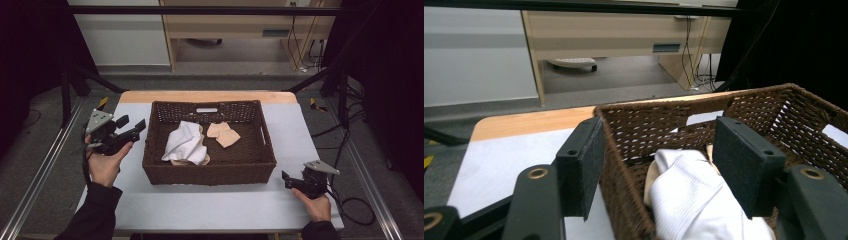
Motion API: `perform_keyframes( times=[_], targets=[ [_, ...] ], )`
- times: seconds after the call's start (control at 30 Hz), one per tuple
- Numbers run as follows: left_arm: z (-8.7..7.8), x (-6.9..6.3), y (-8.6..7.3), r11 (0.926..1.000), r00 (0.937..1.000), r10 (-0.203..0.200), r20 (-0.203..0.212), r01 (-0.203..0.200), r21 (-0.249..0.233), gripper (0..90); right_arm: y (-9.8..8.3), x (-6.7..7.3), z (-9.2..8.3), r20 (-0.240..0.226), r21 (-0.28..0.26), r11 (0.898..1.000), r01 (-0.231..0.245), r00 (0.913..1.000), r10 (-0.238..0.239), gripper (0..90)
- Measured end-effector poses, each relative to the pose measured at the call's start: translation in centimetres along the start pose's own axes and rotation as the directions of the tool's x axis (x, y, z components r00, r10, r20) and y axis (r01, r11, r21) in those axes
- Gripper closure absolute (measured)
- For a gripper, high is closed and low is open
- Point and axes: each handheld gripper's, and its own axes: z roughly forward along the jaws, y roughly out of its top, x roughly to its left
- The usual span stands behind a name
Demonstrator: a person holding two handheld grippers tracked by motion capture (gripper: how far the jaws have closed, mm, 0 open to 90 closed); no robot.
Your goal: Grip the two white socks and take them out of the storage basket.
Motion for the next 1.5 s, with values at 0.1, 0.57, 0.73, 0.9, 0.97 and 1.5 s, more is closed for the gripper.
perform_keyframes(
  times=[0.1,0.57,0.73,0.9,0.97,1.5],
  targets=[
    [0.8,-0.8,0.4,0.9999,0.9999,0.01,0.008,-0.01,0.004,37.6,0.0,0.0,0.0,0.0,0.0,1.0,0.0,1.0,0.0,8.4],
    [4.6,-3.4,1.4,0.9986,0.9984,0.049,0.027,-0.05,0.02,38.3,0.0,0.0,-0.1,-0.001,-0.005,1.0,0.001,1.0,-0.001,8.4],
    [6.4,-4.3,1.1,0.9968,0.9976,0.062,0.031,-0.064,0.049,38.8,0.0,0.0,0.0,-0.003,-0.003,1.0,0.004,1.0,-0.004,8.4],
    [7.9,-5.1,0.7,0.9928,0.9951,0.093,0.032,-0.095,0.072,37.5,0.0,0.0,0.0,-0.005,-0.003,1.0,0.003,1.0,-0.003,8.3],
    [8.3,-5.3,0.6,0.9919,0.9947,0.097,0.034,-0.1,0.079,37.1,0.0,0.0,0.0,-0.005,-0.002,1.0,0.005,1.0,-0.005,8.4],
    [12.1,-6.8,-2.5,0.9752,0.9888,0.134,0.066,-0.143,0.169,32.0,0.0,0.0,0.0,-0.01,0.0,1.0,0.006,0.9999,-0.006,8.2]
  ],
)
